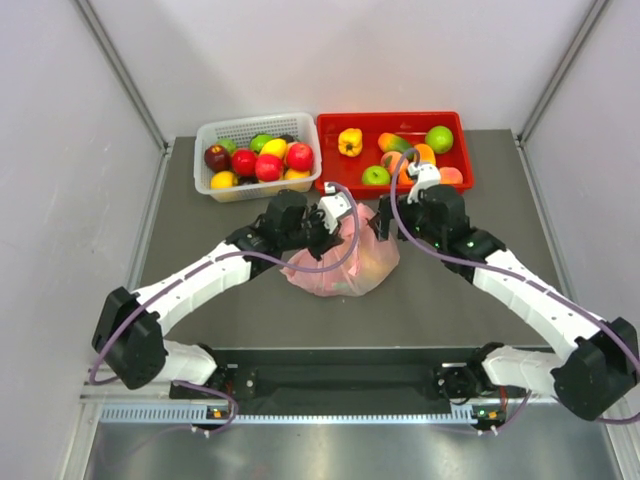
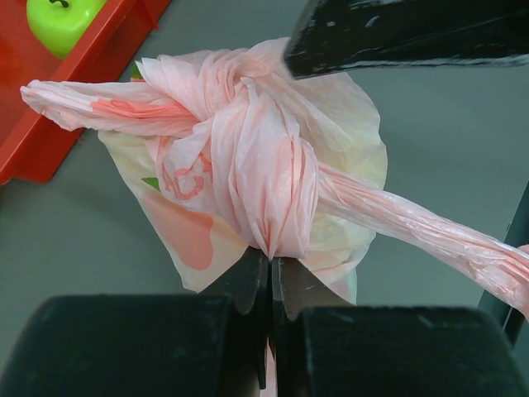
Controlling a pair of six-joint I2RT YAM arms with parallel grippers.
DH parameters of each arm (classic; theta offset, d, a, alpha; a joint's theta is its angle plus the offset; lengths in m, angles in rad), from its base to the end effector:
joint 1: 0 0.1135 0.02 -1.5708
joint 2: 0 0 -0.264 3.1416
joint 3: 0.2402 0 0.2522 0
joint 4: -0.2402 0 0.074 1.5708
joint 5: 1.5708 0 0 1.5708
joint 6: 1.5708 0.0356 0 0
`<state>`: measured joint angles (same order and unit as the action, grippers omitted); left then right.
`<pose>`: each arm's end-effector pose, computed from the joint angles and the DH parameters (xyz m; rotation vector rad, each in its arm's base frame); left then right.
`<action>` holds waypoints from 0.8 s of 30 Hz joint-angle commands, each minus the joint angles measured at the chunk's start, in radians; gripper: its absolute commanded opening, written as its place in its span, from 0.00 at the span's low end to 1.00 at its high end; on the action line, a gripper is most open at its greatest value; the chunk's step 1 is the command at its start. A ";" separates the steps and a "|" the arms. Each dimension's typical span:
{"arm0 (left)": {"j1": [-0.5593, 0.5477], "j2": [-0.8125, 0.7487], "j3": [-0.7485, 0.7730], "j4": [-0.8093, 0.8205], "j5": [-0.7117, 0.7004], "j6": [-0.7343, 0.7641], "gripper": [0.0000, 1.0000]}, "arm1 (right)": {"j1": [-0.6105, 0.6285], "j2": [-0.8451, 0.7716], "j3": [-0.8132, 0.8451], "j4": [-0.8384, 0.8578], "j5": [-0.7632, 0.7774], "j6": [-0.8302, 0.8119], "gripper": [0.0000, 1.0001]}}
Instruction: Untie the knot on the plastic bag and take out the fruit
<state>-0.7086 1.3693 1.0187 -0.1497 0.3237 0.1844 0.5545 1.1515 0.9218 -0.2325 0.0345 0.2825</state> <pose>0.2298 -0.2119 0.2927 1.0895 1.8052 -0.6534 0.2241 0.1373 0.3084 -0.2585 2.0518 0.4876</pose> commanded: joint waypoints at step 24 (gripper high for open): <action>0.000 -0.168 -0.097 0.142 -0.306 -0.135 0.00 | -0.011 0.179 -0.012 0.013 0.596 0.360 1.00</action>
<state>-0.7094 1.2858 0.9356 -0.1032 0.2012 0.1127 0.5976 1.4029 0.9512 -0.1825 0.4625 0.5522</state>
